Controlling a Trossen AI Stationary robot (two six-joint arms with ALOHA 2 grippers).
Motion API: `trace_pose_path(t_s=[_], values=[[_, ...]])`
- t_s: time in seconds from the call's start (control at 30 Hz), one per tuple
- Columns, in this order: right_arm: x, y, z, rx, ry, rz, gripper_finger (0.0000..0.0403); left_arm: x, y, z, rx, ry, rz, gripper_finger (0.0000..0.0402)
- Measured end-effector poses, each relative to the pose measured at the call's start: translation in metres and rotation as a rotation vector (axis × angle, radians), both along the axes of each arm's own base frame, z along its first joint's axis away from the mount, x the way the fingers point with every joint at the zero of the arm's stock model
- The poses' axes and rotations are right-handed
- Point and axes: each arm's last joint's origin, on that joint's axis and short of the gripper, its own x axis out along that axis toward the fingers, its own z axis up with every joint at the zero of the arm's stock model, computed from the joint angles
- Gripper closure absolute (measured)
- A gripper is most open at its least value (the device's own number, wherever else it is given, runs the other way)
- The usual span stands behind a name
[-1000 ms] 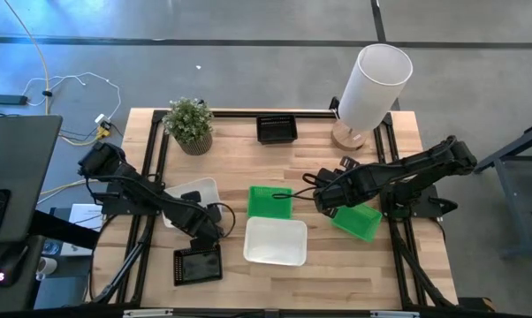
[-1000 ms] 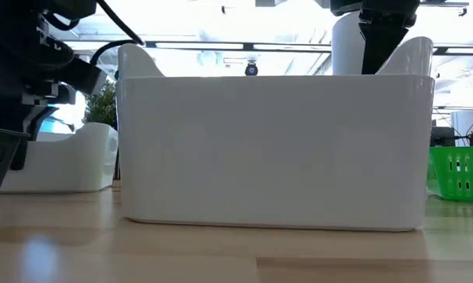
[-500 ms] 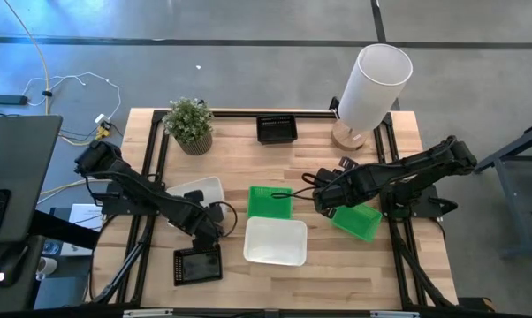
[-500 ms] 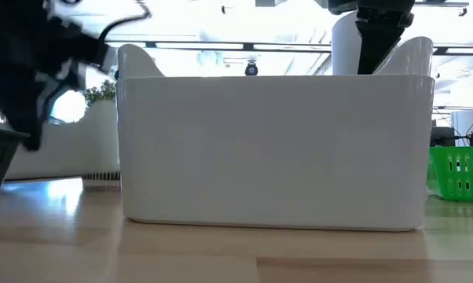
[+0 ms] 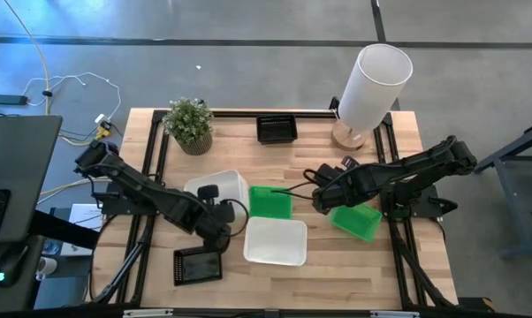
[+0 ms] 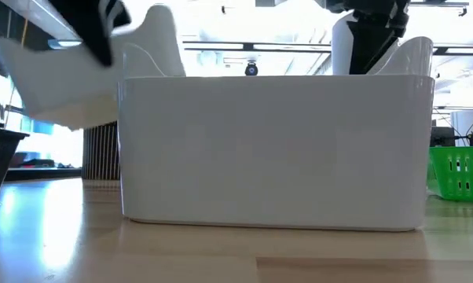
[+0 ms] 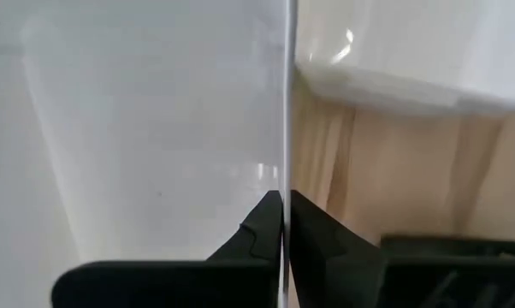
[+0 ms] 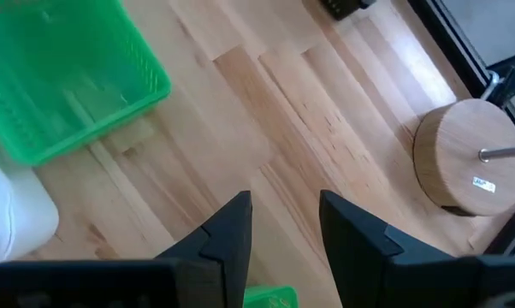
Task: Stack baskets by color
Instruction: Stack the left white bin on the right white bins
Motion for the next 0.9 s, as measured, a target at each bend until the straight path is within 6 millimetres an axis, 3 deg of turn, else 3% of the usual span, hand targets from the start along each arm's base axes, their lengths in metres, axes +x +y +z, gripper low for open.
trace_pose_path(t_s=[0.4, 0.9], values=[[0.000, -0.011, 0.001, -0.061, -0.073, -0.172, 0.0279, 0.016, -0.006, 0.060, 0.061, -0.205, -0.125, 0.0401], [0.000, -0.046, 0.000, -0.023, -0.003, -0.284, 0.0279, 0.028, -0.015, 0.080, 0.089, -0.360, -0.249, 0.0401]])
